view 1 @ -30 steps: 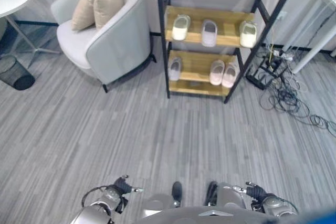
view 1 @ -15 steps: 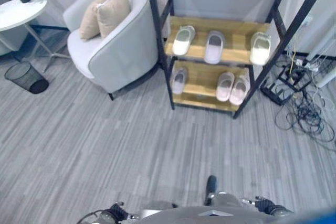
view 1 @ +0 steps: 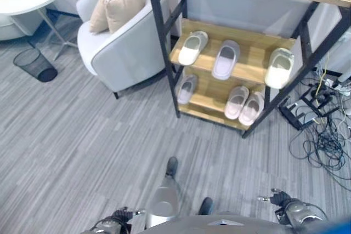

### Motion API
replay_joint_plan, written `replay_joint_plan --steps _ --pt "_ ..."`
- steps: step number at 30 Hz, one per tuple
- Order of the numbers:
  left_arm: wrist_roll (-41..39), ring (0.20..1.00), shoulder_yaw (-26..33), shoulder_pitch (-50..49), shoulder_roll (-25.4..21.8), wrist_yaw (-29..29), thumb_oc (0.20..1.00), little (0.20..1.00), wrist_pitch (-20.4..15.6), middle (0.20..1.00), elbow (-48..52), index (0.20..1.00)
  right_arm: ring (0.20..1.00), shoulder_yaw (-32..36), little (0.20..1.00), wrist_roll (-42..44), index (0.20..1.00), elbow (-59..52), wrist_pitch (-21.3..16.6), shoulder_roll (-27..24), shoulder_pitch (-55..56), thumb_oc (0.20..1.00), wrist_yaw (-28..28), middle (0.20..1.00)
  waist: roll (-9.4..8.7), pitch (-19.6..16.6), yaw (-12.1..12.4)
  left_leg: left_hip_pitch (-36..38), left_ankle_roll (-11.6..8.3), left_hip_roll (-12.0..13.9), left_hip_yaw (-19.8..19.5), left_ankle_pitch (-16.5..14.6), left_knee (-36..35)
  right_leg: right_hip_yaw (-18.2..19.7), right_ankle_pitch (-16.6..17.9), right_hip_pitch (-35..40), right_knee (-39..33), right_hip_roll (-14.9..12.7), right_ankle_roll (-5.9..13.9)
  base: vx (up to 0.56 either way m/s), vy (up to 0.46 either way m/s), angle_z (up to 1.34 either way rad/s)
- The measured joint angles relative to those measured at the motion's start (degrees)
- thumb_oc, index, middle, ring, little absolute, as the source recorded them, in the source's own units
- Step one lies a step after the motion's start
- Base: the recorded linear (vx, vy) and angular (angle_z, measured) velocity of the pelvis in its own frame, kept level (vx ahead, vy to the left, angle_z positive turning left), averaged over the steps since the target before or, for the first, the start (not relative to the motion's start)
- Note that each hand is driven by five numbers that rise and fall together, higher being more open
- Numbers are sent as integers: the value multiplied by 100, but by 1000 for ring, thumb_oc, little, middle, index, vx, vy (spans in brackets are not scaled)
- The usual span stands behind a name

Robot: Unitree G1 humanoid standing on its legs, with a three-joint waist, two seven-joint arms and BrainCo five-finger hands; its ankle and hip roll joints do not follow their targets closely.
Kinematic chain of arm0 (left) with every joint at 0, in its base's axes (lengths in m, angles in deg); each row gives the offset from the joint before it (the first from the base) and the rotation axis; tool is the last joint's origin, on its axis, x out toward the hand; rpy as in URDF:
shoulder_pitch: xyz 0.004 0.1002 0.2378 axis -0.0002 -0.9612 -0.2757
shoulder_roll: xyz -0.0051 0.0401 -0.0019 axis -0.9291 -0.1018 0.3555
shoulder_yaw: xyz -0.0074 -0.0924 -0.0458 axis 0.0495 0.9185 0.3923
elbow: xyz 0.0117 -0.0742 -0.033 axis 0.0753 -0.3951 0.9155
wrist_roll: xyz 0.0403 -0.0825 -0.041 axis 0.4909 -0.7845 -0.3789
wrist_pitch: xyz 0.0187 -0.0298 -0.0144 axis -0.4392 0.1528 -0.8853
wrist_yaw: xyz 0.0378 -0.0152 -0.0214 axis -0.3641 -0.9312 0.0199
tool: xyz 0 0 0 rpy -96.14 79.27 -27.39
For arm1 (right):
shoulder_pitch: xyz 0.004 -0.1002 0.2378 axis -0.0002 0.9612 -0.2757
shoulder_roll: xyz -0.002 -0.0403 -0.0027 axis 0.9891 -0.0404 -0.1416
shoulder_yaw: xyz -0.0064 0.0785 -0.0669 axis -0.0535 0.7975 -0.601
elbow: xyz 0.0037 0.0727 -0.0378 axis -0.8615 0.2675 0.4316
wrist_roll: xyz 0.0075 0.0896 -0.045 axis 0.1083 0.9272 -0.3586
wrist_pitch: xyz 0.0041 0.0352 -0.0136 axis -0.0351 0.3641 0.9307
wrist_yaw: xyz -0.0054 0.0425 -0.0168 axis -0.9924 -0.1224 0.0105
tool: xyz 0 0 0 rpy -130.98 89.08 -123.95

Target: Arrange the slippers neatly on the shoe rack.

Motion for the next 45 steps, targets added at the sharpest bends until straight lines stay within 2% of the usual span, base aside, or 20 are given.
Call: replay_joint_plan --steps 2,3,4,5,6,9,10,12,14,15,18,20,21,22,26,28,30,33,40,45 --pt "41 1000 172 -98 -1 -9 1000 1000 9 1000 -121 1000 1000 0 1000 -13 1000 13 1 34 -21 1000 3 1000 -7 -57 113 64 0 35 -56 39 1 138 -74 152 0 -41 62 351 239 -34" --pt "122 1000 230 -121 -33 -37 1000 1000 97 1000 -256 1000 1000 13 1000 -53 1000 53 3 60 -12 1000 5 1000 -76 -214 154 21 10 -29 -15 40 219 190 -185 299 30 -192 222 447 353 -23" --pt "248 1000 217 -132 -69 -77 1000 1000 123 1000 -312 1000 1000 22 1000 -55 1000 85 13 77 -11 1000 10 1000 -163 -311 224 161 289 -145 74 322 293 256 -336 463 46 -393 475 402 323 -32" --pt "284 1000 149 -117 -146 -99 1000 1000 131 1000 -359 1000 1000 20 1000 -57 1000 133 14 200 11 1000 5 1000 -380 -380 300 242 533 -353 258 263 308 346 -378 483 149 -645 560 380 332 -26" --pt "403 1000 41 -83 -188 -132 1000 1000 136 1000 -347 1000 1000 21 1000 -60 1000 136 -24 332 8 1000 4 1000 -477 -473 260 378 787 -551 343 86 343 389 -351 421 553 -879 644 237 260 -12" --pt "497 1000 -312 67 -295 -155 1000 1000 106 1000 -46 1000 1000 18 1000 -63 1000 -45 -53 449 169 1000 -1 1000 -429 -643 253 514 1052 -727 347 -165 359 443 -270 -3 1460 -1189 862 110 179 4" --pt "506 1000 -559 121 -382 -212 1000 1000 48 1000 160 1000 1000 -11 1000 -67 1000 -73 -56 518 112 1000 -3 1000 -445 -720 285 525 1098 -797 444 -188 350 492 -394 -355 2148 -1389 1065 57 143 -11" --pt "540 1000 -724 336 -436 -247 1000 1000 17 1000 272 1000 1000 -64 1000 -67 1000 -310 -56 528 49 1000 9 1000 -418 -732 152 561 1373 -998 461 -383 408 590 -512 -871 2869 -1672 1310 95 176 -7" --pt "689 1000 -1105 391 -415 -246 1000 1000 -20 1000 301 1000 1000 -127 1000 -113 1000 -401 -56 507 11 1000 15 1000 -334 -688 89 708 1489 -1065 551 -339 371 511 -511 -1125 3266 -1838 1315 122 50 -12" --pt "729 1000 -1235 437 -355 -260 1000 1000 -28 1000 306 1000 1000 -147 1000 -171 1000 -451 -56 502 74 1000 25 1000 -184 -627 27 865 1514 -1091 594 -508 345 410 -533 -1293 3079 -1899 1287 88 -23 -21" --pt "800 1000 -1210 328 -271 -348 1000 1000 -22 1000 263 1000 1000 -245 1000 -178 1000 -605 -27 474 87 1000 17 1000 -81 -595 -56 967 1403 -1104 582 -491 346 193 -310 -1331 1984 -1781 1410 91 -160 0" --pt "928 1000 -1262 333 -338 -344 1000 1000 -27 1000 263 1000 1000 -261 1000 -182 1000 -945 104 212 110 1000 -111 1000 -149 -547 -42 997 1348 -1132 573 -540 379 218 -104 -1345 1452 -1685 1382 -51 -58 12" --pt "955 1000 -941 62 -465 -368 1000 1000 -60 1000 375 1000 1000 40 1000 -185 1000 -1078 -209 224 437 1000 34 1000 -270 -522 -212 1085 1375 -1172 663 -533 346 415 171 -1411 1263 -1628 1459 -42 -85 2" --pt "956 1000 -901 -71 -492 -410 1000 1000 -67 1000 466 1000 1000 77 1000 -194 1000 -1048 -254 278 596 1000 86 1000 -371 -486 -219 1123 1362 -1192 725 -591 328 579 299 -1473 1279 -1613 1462 -28 -64 -6" --pt "1122 1000 -906 -370 -171 -477 1000 1000 -70 1000 428 1000 1000 -23 1000 -276 1000 -771 -152 312 1007 1000 102 1000 -318 -406 -299 1149 1312 -1100 728 -663 306 538 715 -1351 830 -1501 1135 53 -69 -19" --pt "1134 1000 -857 -494 64 -464 1000 1000 -99 1000 442 1000 1000 -5 1000 -277 1000 -831 -155 299 1110 1000 123 1000 -165 -352 -365 1246 1210 -995 707 -607 189 512 853 -1147 472 -1337 1059 62 -55 -6" --pt "1167 1000 -833 -570 221 -456 1000 1000 -141 1000 443 1000 1000 -49 1000 -280 1000 -1141 -201 267 1144 1000 110 1000 -63 -393 -406 1324 996 -798 682 -507 29 421 1035 -917 12 -1092 853 55 -45 1" --pt "1182 1000 -834 -582 224 -458 1000 1000 -138 1000 474 1000 1000 -83 1000 -284 1000 -1369 -324 244 1122 1000 99 1000 3 -435 -364 1466 792 -589 597 -469 9 322 970 -756 -5 -886 717 72 -46 11" --pt "1398 1000 -853 -752 228 -475 1000 1000 -169 1000 551 1000 1000 -324 1000 -392 1000 -2581 -566 132 1336 1000 48 1000 151 -617 -367 1457 697 -460 517 -436 7 241 965 -737 -5 -758 619 17 -10 4" --pt "1623 1000 -1310 -822 200 -480 1000 1000 -194 1000 767 1000 1000 -937 1000 -394 1000 -3453 -625 -131 1358 1000 -126 1000 133 -660 -347 1413 652 -458 466 -403 4 242 1002 -780 -5 -749 578 0 -1 1"
